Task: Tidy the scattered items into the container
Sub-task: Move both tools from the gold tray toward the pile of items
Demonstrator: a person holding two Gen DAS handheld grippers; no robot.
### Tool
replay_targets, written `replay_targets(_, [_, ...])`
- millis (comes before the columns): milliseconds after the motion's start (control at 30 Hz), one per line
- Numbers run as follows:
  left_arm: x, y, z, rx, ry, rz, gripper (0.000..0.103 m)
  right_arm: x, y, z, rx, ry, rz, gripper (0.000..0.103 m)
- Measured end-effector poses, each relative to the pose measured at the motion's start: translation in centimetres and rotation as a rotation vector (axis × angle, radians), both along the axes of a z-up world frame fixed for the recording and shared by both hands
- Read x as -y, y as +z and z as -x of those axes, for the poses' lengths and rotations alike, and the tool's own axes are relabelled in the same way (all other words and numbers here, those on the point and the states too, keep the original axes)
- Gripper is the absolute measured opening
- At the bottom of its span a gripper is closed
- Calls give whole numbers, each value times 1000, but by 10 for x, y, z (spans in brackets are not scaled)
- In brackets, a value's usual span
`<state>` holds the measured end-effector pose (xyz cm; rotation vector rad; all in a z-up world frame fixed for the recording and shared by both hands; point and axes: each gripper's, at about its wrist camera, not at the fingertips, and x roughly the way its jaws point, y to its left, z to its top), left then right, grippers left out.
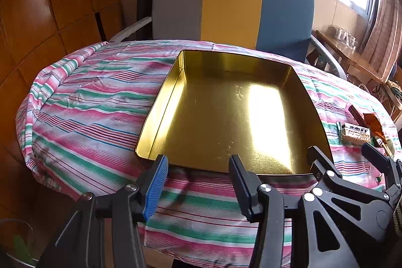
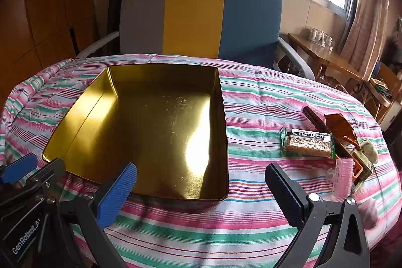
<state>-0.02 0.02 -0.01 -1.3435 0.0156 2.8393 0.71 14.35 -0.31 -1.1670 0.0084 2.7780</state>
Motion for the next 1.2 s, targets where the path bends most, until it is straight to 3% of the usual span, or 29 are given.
replay_targets(400, [9, -2, -6, 4, -47, 4, 51, -9, -2, -1, 1, -8, 30, 103])
replay_targets(667, [-10, -5, -15, 14, -158, -1, 51, -40, -8, -7, 8, -39, 99, 103])
replay_targets(867, [-44, -10, -24, 43, -354, -80, 51, -104, -15, -30, 3, -72, 257, 103])
replay_targets(1033, [-78, -10, -38, 54, -575, -148, 55, -193, -8, -79, -58, -229, 360, 103])
replay_targets(1100, [-89, -15, -40, 72, -618, -138, 56, -230, -6, -102, -80, -305, 405, 103])
replay_targets(1200, [-105, -25, -41, 103, -666, -114, 56, -268, -10, -126, -92, -331, 501, 103])
